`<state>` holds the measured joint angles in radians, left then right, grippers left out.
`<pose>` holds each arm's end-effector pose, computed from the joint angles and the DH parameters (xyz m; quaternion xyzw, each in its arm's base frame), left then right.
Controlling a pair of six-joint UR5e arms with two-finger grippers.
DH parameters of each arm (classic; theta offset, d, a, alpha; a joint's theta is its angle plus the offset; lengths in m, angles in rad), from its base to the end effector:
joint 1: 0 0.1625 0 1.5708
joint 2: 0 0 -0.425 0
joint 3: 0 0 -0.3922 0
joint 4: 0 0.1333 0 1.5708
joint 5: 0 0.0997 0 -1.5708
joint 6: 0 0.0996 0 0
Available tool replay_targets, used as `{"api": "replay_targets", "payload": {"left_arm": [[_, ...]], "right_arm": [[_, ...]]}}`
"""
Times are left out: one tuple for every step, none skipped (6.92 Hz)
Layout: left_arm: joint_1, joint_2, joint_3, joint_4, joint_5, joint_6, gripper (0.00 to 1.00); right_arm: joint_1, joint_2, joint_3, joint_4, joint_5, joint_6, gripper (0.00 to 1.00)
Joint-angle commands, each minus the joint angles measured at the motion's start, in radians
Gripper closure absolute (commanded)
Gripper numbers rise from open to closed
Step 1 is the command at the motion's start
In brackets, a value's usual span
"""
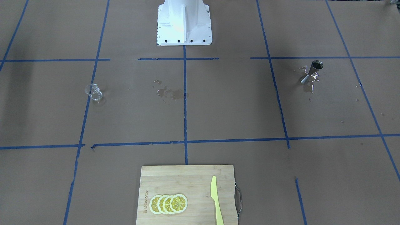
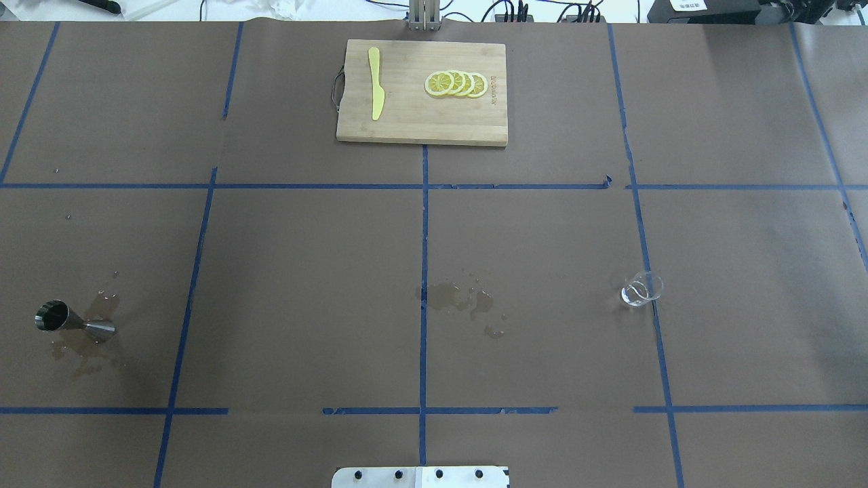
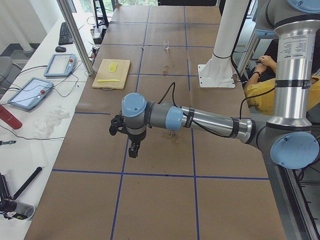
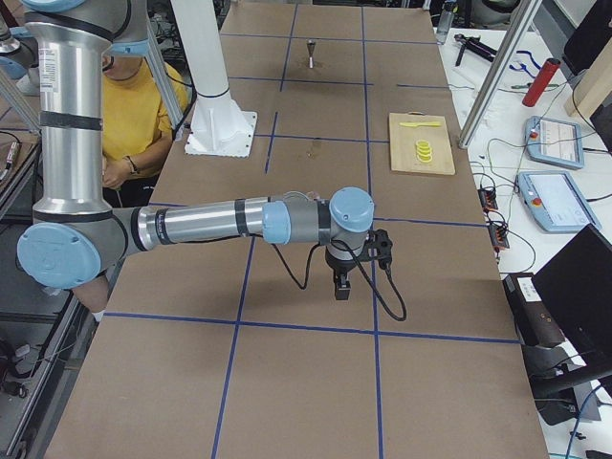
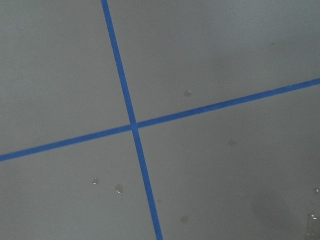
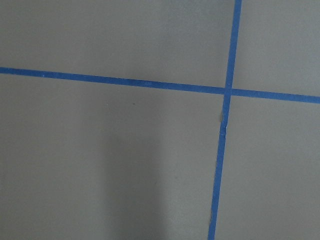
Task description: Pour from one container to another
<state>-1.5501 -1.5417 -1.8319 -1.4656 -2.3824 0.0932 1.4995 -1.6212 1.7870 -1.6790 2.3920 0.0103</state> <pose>-0.0512 -0.4781 0.5525 0.0725 0.3916 0.0772 0.9140 0.0268 -0.4720 0.5842 0.0101 -0.3997 -0.0394 0.9157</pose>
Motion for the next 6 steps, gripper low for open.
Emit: {"api": "replay_targets", "payload": {"left_arm": [[-0.027,0.018,0.000,-0.045,-0.001,0.034,0.00],[-0.024,0.025,0.057,-0.109,0.000,0.034,0.00],[-0.022,0.029,0.113,-0.205,0.003,0.036,0.00],[-0.022,0.034,0.129,-0.290,0.002,0.030,0.00],[-0.022,0.029,0.116,-0.294,0.005,0.029,0.00],[-0.024,0.029,0.115,-0.285,0.003,0.034,0.00]], "right_arm": [[0.001,-0.008,0.018,-0.021,-0.027,0.004,0.00],[-0.001,-0.020,0.026,-0.022,-0.022,0.004,0.00],[-0.002,-0.020,0.032,-0.021,-0.022,0.005,0.00],[-0.010,-0.011,0.034,-0.019,-0.027,0.007,0.00],[-0.008,-0.003,0.040,-0.019,-0.028,0.007,0.00],[-0.008,0.012,0.046,-0.019,-0.028,0.005,0.00]]}}
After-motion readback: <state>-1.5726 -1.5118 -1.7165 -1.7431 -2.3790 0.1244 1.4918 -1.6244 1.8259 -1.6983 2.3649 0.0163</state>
